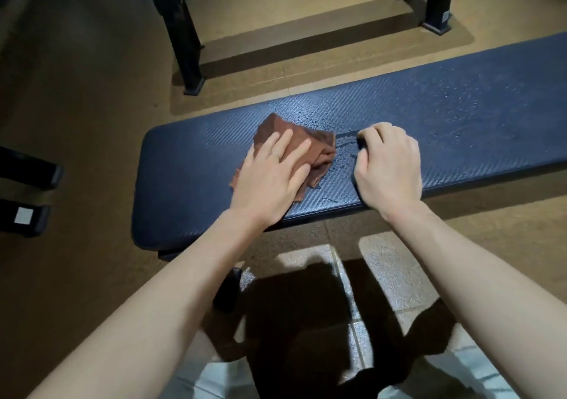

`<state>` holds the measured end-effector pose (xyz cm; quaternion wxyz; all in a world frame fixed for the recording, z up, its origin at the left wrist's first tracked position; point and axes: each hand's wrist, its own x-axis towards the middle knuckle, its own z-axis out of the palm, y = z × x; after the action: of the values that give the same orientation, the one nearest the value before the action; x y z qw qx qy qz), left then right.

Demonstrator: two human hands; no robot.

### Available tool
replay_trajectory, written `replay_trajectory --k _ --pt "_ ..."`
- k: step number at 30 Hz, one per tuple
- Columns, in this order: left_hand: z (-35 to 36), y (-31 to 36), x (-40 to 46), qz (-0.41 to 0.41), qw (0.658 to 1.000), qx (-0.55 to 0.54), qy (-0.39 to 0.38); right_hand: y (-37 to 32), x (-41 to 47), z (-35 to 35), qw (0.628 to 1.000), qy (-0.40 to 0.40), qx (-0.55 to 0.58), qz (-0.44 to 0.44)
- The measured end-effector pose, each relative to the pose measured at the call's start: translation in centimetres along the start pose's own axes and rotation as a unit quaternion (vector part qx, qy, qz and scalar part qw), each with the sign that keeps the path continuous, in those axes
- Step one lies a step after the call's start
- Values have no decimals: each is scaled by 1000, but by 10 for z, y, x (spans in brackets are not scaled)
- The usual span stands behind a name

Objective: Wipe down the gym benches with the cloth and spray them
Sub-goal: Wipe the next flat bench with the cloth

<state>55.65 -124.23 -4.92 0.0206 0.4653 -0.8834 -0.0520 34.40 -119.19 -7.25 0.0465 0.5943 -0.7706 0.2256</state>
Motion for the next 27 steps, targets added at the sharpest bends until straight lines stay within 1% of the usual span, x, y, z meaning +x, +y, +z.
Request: replay_trajectory --k 2,4,6,9,14,17,19,22,24,25,27 --pt "-5 -17 -44 37 999 -8 -5 1 -2 0 1000 2 -2 -1" --pt "-12 -34 -87 56 998 2 -24 -1 -2 0 1000 -1 -7 2" --pt "-13 -42 -92 57 998 1 -37 -3 -1 1 1000 -5 -10 9" --pt "-9 -34 -48 22 999 -18 -28 -4 2 2 1000 -8 -11 13" --pt "3 -31 47 13 999 -32 16 -2 3 4 1000 -3 -11 13" --pt "3 -25 86 -4 999 -38 14 -2 3 4 1000 0 -12 17" --pt "3 -22 75 -6 999 -37 10 -2 1 4 1000 -2 -16 16" --pt "1 -17 8 35 999 -26 -6 -3 -2 2 1000 -8 -22 10" --pt "-2 -13 -31 50 998 -7 -37 -3 -2 1 999 -15 -27 12" --pt "-3 -14 -34 52 997 -5 -48 -3 -1 1 999 -16 -30 13" --pt "-4 -15 -12 50 998 -9 -47 -4 1 1 999 -15 -26 14"
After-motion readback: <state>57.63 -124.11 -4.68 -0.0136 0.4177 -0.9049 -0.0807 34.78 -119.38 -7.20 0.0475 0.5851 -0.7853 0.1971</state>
